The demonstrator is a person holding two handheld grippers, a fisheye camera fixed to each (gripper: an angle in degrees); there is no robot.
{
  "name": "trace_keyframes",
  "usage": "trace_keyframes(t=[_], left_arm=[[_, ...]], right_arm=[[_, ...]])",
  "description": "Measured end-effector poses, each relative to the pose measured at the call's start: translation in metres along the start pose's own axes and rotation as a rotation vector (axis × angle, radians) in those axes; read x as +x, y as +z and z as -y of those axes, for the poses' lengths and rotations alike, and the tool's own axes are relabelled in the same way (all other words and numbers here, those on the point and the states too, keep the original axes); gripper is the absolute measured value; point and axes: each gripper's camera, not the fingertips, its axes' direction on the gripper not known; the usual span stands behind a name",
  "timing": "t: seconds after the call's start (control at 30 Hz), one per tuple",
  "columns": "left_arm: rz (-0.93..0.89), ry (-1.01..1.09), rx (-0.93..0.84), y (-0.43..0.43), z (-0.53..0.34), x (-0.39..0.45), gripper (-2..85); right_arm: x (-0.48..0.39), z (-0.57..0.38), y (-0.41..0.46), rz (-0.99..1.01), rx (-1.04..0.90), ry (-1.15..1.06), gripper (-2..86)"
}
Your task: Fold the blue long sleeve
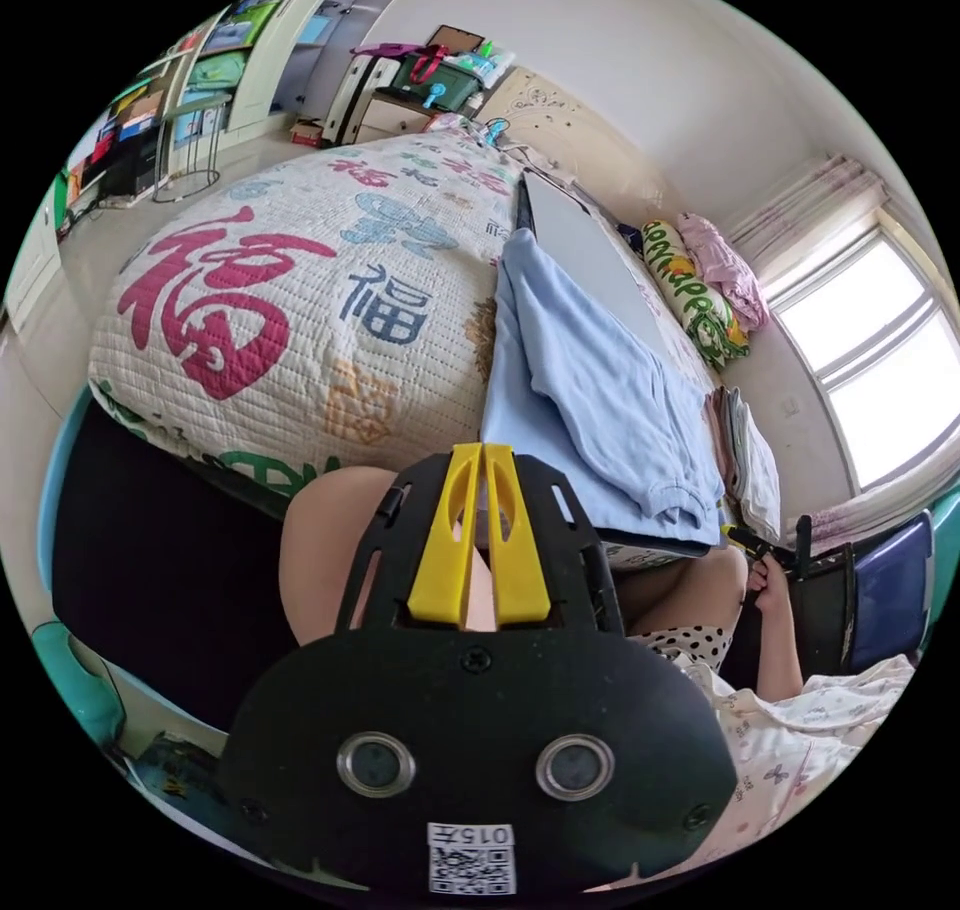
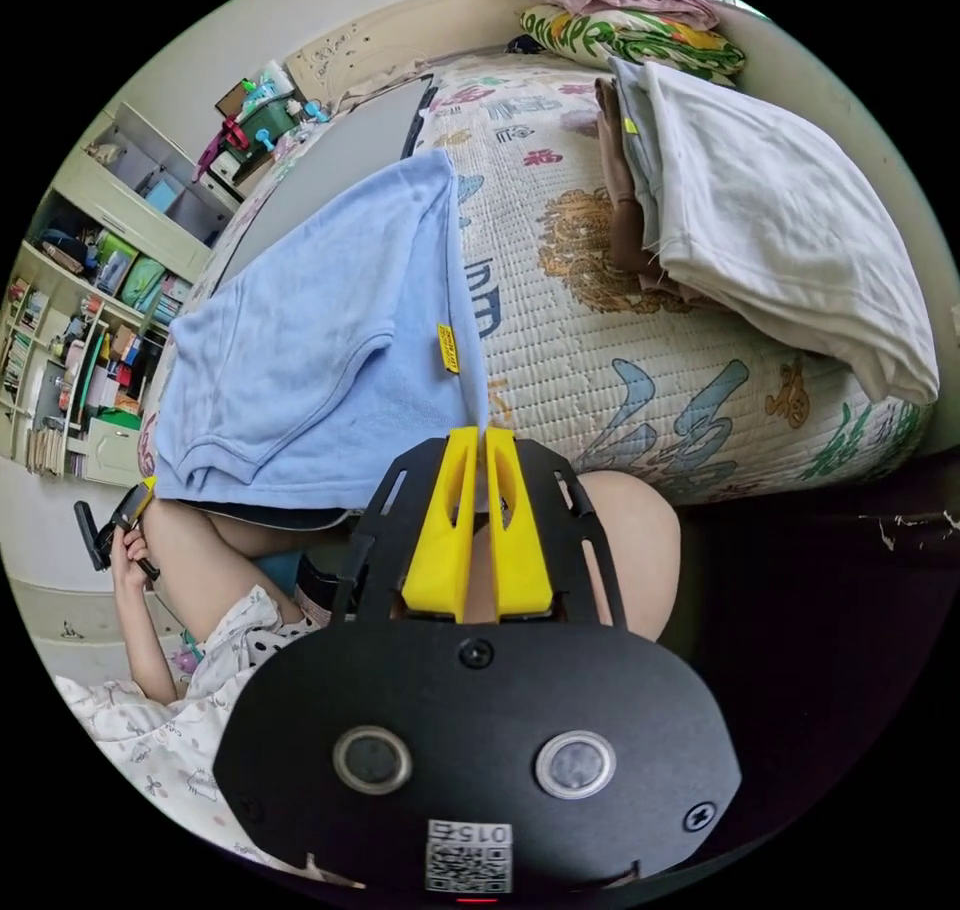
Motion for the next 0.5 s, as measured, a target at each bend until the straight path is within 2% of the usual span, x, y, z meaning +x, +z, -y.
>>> trace_keyframes(t=[0.17,0.23,0.3,0.37,0.5], left_arm=[[-0.068,-0.035,0.022,-0.019,-0.016,0.000,-0.6],[-0.058,-0.055,0.106,-0.043,-0.031,0.000,-0.6],[0.034,-0.086,0.273,-0.085,-0.057,0.011,-0.7],[0.044,-0.106,0.368,-0.106,-0.070,0.027,-0.8],[-0.146,-0.155,0.426,-0.083,-0.081,0.081,-0.9]], right_arm=[[0.039,0.008,0.042,-0.116,-0.028,0.021,4.7],[0.052,0.012,0.055,-0.245,-0.054,0.032,5.3],[0.059,0.014,0.067,-0.405,0.007,0.047,2.8],[0.054,0.017,0.073,-0.457,0.087,0.029,1.1],[0.014,0.039,0.111,-0.388,0.173,-0.096,-0.2]])
